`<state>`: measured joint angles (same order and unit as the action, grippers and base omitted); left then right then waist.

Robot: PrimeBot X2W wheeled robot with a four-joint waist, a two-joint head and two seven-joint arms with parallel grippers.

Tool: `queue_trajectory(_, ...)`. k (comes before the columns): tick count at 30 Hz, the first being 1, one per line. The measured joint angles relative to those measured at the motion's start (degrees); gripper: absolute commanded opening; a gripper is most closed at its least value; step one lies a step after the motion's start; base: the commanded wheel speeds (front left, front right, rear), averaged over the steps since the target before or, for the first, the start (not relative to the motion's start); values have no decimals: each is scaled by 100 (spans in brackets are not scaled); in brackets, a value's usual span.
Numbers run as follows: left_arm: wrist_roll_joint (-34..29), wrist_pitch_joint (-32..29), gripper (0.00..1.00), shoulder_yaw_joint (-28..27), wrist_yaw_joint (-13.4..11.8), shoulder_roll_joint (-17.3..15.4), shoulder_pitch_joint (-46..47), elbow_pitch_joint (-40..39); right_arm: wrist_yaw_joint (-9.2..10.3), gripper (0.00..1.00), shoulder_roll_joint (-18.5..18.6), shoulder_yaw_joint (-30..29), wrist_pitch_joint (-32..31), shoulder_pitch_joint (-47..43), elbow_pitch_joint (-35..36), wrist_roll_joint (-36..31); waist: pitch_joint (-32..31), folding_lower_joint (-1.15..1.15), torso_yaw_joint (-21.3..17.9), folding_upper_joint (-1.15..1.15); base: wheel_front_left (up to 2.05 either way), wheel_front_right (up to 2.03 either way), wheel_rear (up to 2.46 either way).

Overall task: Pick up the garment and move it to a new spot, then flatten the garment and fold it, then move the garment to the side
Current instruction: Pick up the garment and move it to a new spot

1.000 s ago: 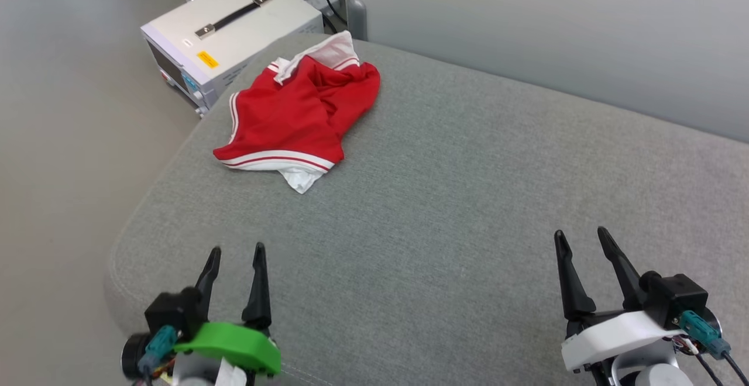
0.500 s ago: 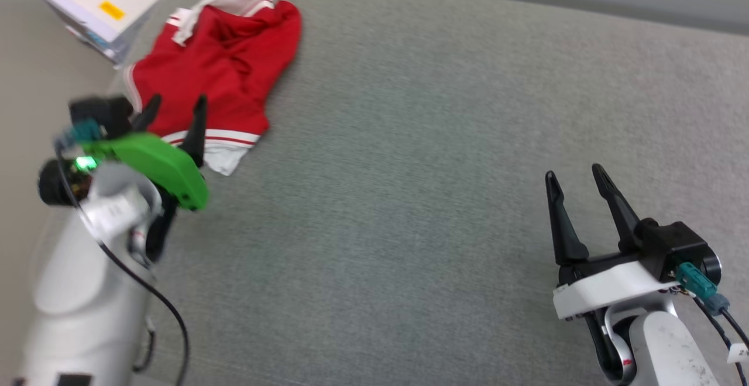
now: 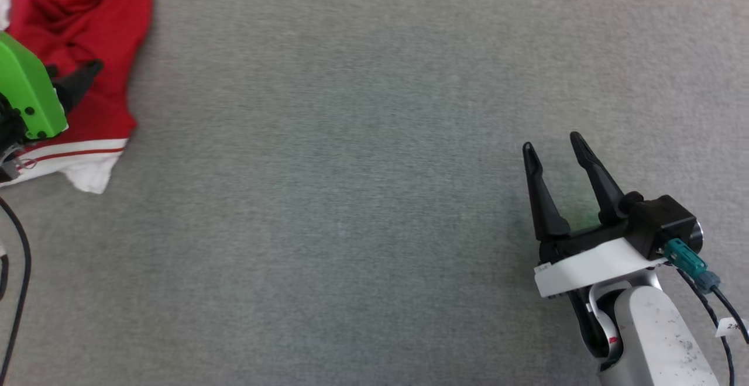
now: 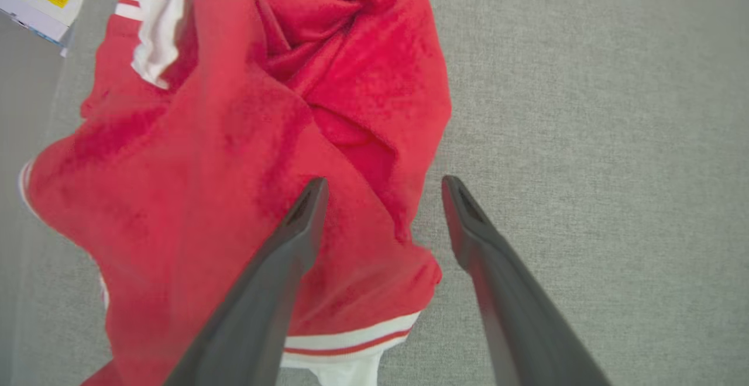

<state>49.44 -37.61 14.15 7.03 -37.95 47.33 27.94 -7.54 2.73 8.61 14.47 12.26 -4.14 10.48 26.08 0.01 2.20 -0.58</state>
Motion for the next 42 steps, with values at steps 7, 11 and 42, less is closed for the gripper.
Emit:
queue_trajectory(7, -185, -318, 100, 53, -403, -300, 32, 179, 0, 100, 2, 109, 0, 88, 34, 136, 404, -1, -431, 0, 0, 0, 0)
queue_trajectory(11, -366, -174, 100, 79, -504, -404, 30, 404, 0, 100, 3, 138, 0, 88, 32, 136, 545, -1, -612, 0, 0, 0, 0)
queue_trajectory(42, -2230, 3963, 0, 910, -275, -419, -200, -279, 0, 100, 3, -345, 0, -493, -349, 148, -1571, -2, -340, 0, 0, 0, 0)
